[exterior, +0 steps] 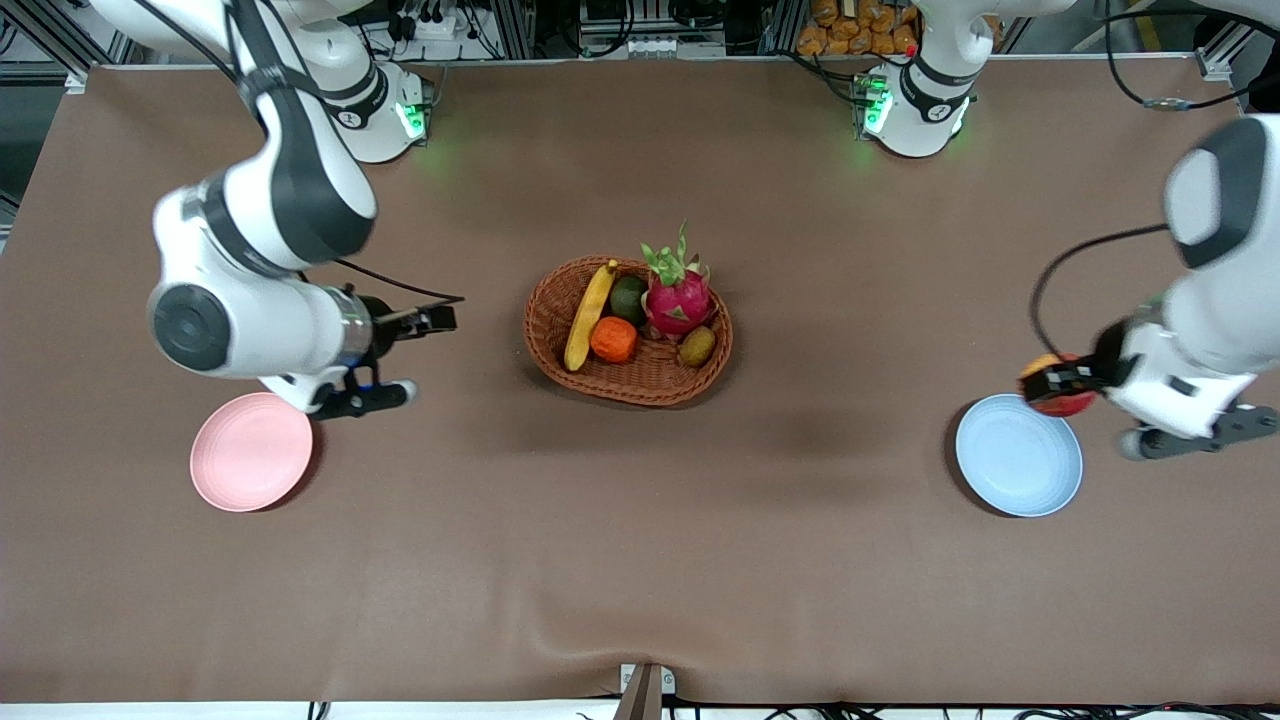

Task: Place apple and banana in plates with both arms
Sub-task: 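Carry the apple to the blue plate while the right gripper reaches the banana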

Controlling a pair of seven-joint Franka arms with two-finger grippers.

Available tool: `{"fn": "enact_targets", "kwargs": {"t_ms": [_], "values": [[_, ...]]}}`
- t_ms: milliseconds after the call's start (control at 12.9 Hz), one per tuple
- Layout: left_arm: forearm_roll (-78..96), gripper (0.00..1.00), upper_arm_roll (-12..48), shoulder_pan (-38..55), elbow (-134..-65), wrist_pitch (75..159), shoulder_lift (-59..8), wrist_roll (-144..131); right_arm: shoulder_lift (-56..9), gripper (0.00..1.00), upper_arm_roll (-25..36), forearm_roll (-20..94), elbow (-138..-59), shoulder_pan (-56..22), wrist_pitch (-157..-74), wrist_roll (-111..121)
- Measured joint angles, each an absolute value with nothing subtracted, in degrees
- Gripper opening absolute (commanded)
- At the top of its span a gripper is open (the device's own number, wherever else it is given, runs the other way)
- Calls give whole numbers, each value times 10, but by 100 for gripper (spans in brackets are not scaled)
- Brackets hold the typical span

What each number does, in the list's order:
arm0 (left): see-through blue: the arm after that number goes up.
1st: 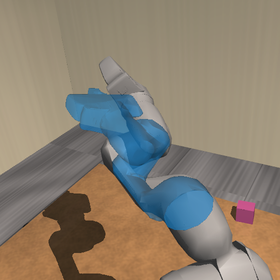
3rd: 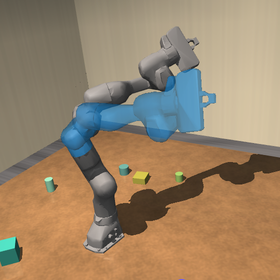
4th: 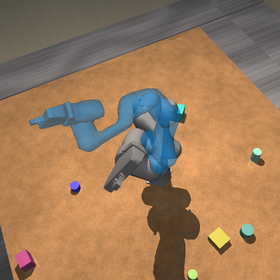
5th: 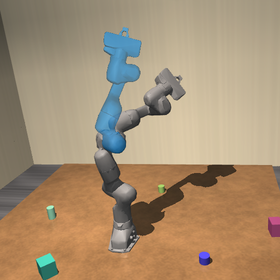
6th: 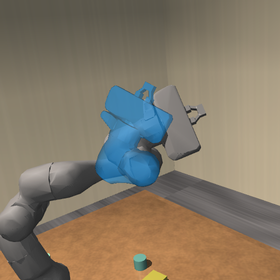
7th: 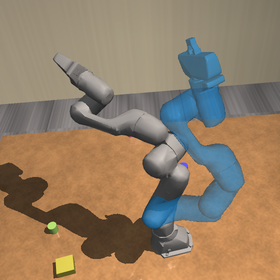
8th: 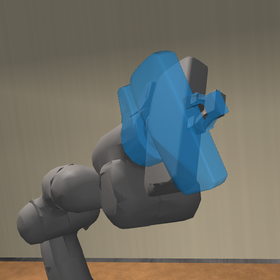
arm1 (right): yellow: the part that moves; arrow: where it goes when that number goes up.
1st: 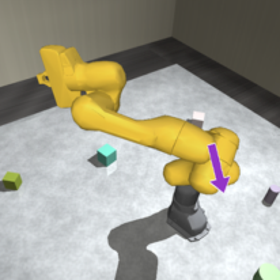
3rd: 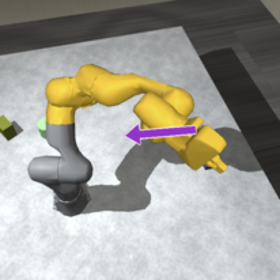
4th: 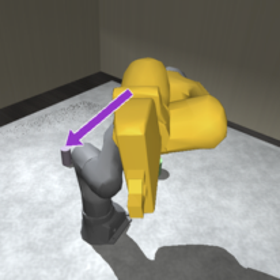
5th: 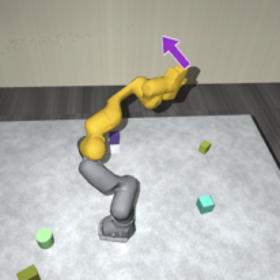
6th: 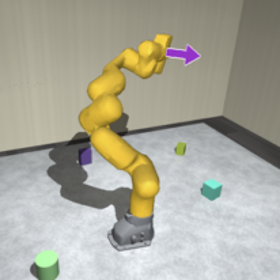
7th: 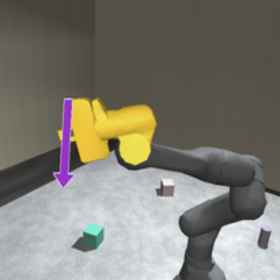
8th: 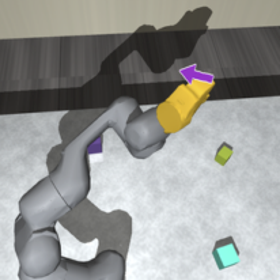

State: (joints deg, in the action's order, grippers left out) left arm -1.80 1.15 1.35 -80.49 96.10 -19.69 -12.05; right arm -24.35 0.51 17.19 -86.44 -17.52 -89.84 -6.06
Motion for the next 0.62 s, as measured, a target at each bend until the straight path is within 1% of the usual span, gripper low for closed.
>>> {"fn": "enact_targets", "kwargs": {"t_ms": [233, 311, 466, 621], "values": [[-18, 0, 12, -34, -856, 1009, -201, -54, -293, 100, 7, 225, -876, -176, -904, -61], [-18, 0, 12, -42, -876, 1033, -202, -39, -303, 100, 6, 241, -888, -183, -920, -64], [-18, 0, 13, -55, -930, 1108, -204, -16, -309, 100, 4, 254, -920, -229, -978, -124], [-18, 0, 13, -77, -996, 1212, -209, 27, -310, 100, 3, 255, -952, -306, -1041, -229]]}}
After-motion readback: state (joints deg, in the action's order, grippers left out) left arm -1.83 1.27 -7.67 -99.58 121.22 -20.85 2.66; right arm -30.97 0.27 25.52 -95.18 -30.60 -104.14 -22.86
